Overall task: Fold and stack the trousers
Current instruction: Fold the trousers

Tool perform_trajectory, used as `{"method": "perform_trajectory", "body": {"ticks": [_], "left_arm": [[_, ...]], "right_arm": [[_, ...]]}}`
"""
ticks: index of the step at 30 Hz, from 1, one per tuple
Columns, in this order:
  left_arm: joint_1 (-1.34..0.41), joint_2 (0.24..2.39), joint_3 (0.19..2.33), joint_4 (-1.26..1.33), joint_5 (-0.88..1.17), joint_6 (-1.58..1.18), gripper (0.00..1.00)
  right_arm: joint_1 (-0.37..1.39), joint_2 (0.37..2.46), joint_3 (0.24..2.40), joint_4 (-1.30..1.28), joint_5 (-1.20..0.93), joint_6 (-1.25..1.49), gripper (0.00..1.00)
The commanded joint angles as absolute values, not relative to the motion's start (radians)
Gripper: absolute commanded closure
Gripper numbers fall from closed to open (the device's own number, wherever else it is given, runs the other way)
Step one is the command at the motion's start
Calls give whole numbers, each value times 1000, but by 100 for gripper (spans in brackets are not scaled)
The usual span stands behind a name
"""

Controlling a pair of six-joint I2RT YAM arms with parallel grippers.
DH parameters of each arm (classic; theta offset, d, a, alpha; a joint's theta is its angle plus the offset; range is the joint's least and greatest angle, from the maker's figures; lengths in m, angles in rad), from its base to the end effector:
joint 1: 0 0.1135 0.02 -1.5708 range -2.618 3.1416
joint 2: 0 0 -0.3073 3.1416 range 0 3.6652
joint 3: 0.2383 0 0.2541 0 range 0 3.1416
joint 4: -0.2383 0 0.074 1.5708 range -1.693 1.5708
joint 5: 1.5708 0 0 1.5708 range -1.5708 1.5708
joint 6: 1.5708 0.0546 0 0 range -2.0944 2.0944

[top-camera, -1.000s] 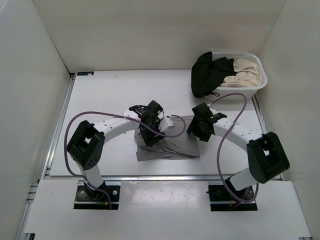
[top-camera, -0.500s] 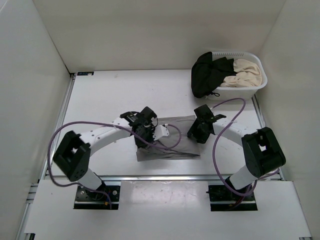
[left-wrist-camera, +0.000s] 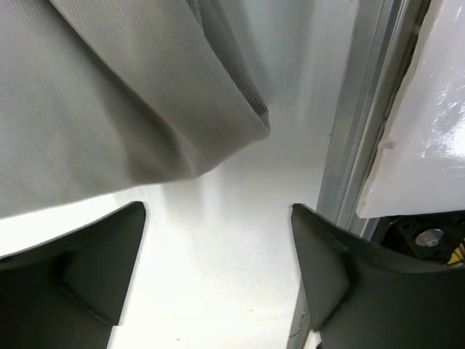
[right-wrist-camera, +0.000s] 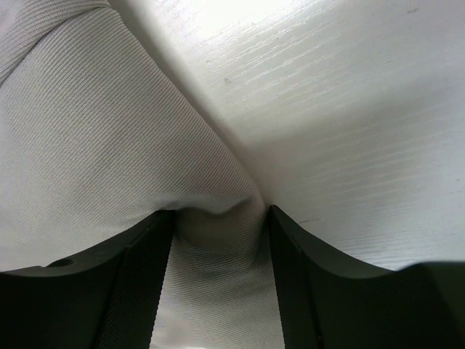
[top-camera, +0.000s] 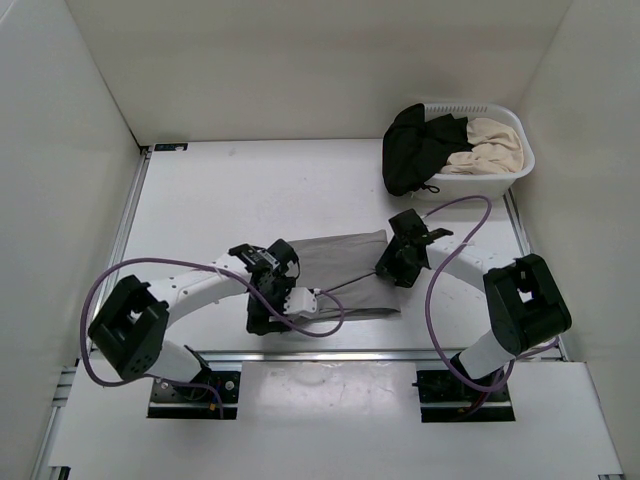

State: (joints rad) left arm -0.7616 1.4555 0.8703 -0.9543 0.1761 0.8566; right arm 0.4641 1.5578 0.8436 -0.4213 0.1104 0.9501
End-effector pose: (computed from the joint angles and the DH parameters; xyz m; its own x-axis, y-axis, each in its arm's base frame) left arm 0.1581 -0.1640 0.2047 0.0426 0.9873 -0.1528 0.9942 -0.0570 -0.0911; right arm 0.2673 0.1271 0.1881 -0.7997 0.5039 -0.3265 0.4250 0.8592 0.2849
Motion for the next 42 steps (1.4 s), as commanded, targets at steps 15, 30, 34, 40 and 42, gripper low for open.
{"method": "perform_trajectory", "body": {"ticks": [15,30,34,40,42], "left_arm": [[-810,1575,1106,-865,400,709,0],[-876,1496,1195,-885,328,660,0],[-691,1505,1289,-927,463,638,0],[-396,1656,1266,-845,428,638,0],[-358,1715,1290,-836,440,638,0]], "right_arm": [[456,1468,972,-586,241,839,37],[371,1692,1223,-589,115,657,33],[371,1545,1128,-614,152,657,33],[382,1307,864,-565,35,699,33],[382,1250,750,-540,0,699,33]]}}
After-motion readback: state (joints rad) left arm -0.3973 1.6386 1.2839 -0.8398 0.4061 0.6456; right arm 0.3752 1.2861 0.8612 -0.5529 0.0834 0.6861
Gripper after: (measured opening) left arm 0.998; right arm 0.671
